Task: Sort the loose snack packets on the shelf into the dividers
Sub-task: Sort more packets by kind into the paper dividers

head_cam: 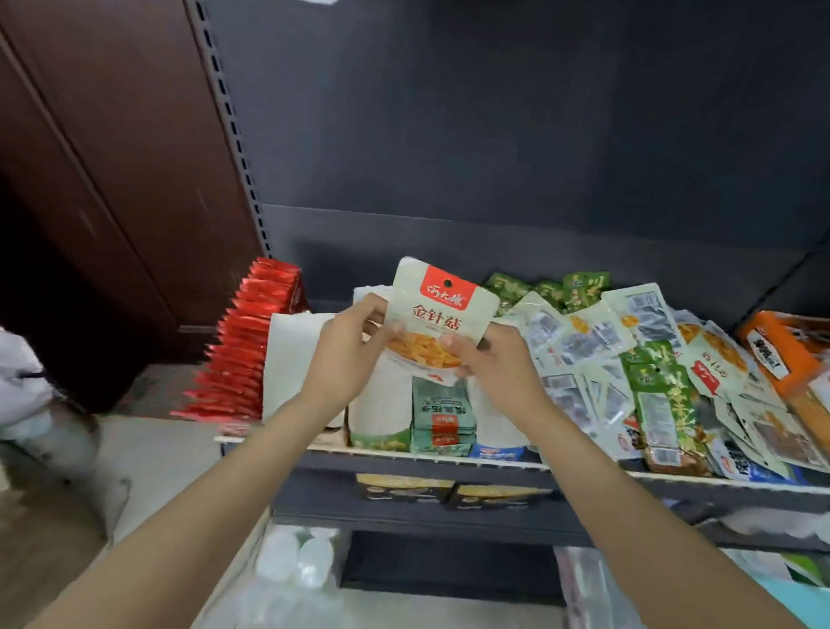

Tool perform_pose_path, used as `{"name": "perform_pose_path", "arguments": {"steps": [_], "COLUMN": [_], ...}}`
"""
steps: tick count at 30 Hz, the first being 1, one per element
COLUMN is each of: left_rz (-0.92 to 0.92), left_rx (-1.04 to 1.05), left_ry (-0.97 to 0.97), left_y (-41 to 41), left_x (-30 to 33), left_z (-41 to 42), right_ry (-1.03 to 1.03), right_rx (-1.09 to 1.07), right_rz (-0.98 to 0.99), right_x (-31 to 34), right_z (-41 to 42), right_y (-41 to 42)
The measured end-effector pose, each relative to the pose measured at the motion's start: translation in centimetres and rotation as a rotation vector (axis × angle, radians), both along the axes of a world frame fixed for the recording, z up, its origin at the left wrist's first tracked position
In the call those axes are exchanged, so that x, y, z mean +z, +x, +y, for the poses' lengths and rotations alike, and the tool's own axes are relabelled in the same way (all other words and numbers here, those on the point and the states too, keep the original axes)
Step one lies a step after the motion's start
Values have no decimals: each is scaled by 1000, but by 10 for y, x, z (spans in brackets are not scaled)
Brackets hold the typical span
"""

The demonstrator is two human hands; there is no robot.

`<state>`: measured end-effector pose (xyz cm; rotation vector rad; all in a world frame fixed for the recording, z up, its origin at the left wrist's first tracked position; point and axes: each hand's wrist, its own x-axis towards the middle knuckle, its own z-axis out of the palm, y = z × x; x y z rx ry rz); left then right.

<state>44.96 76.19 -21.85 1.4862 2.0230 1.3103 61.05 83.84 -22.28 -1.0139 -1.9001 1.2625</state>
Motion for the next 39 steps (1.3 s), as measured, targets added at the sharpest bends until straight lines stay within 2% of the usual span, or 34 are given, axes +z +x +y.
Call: {"name": "perform_pose_path", "arguments": {"steps": [9,12,16,23,26,31,36,39], "left_rz": [49,8,99,139,263,467,747,919], "left_rx": [168,136,111,132,138,104,-27,-81], "left_ry": [-41,-42,-122,-117,-138,-40,-200,-352], "left_y": [-83,-90,-101,-111,-111,-117,-119,-115], "left_x": [-16,-13,-19,-22,-24,-23,-32,-35], "left_z": [-75,-85,-91,-100,-103,-105,-100,-101], "right_ry": [-30,-29,-20,41,40,58,178,210], "right_rx": [91,109,142,164,204,234,229,306], "right_rz": [-121,-173,-247,-290,-312,-378,-503,-607], "right_x": [-19,-26,-30,-29,-29,-32,-36,-42], "right_z": [-57,-65,-72,-74,-75,-74,-72,-73], "right_y": [-93,-104,-109,-112,-115,-119,-111,-105]}}
